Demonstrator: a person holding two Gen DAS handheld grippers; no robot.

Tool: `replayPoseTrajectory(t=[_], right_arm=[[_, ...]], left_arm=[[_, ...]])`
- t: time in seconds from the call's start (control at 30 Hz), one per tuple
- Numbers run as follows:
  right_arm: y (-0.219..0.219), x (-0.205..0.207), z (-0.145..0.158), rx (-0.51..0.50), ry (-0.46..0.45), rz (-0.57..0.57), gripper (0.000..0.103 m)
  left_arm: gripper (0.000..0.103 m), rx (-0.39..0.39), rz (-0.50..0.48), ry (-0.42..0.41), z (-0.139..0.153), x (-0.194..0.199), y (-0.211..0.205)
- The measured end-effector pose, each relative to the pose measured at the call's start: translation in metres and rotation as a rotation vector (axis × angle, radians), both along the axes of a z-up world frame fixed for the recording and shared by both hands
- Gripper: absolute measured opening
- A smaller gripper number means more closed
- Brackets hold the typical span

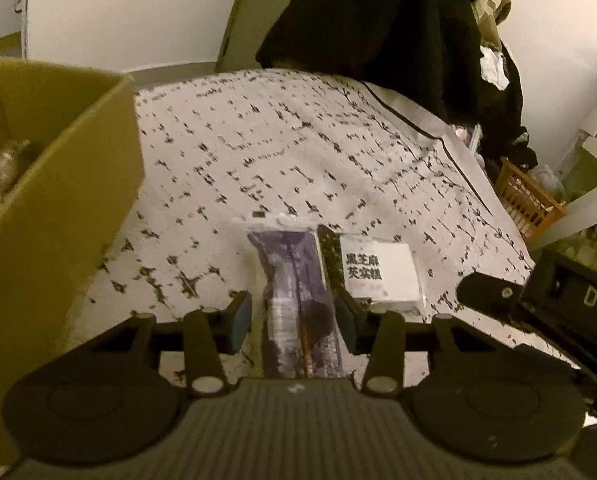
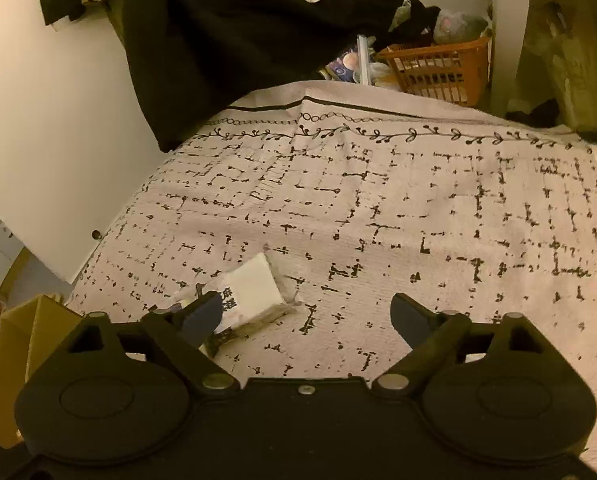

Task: Organize snacks
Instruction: 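Grasp the purple bread-stick bag with the left tool while the right tool grasps the white sesame-cake packet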

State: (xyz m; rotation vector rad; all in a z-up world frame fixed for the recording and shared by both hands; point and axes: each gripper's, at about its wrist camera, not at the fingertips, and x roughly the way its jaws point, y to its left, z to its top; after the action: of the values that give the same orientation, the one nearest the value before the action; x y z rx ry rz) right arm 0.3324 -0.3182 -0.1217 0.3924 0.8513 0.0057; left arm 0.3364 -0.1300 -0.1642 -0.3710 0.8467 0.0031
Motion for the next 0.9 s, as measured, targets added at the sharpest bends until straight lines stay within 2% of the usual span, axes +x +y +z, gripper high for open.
replayPoseTrajectory(t=[0.23, 0.33, 0.53, 0.7, 0.9], right_arm=[[0.012, 0.007, -0.013, 0.036, -0.002, 0.019, 0.079], [0.012, 0.010, -0.020, 0.074, 0.016, 0.017, 0.073], [0.010, 0.012, -0.029, 0.105, 0.025, -0.016, 0.071], [0.008, 0.015, -0.038, 0.137, 0.029, -0.050, 0.071], [0.008, 0.018, -0.044, 0.138, -0.007, -0.072, 0.071]], left_arm=[[0.044, -0.026, 0.020, 0.025, -0.010, 0.006, 0.003], [0.042, -0.012, 0.015, 0.023, -0.011, 0.009, 0.003], [0.036, 0.031, 0.027, 0.018, -0.010, 0.007, 0.007], [0.035, 0.039, 0.032, 0.015, -0.008, 0.002, 0.015], [0.035, 0.042, 0.037, 0.018, -0.005, -0.005, 0.024]])
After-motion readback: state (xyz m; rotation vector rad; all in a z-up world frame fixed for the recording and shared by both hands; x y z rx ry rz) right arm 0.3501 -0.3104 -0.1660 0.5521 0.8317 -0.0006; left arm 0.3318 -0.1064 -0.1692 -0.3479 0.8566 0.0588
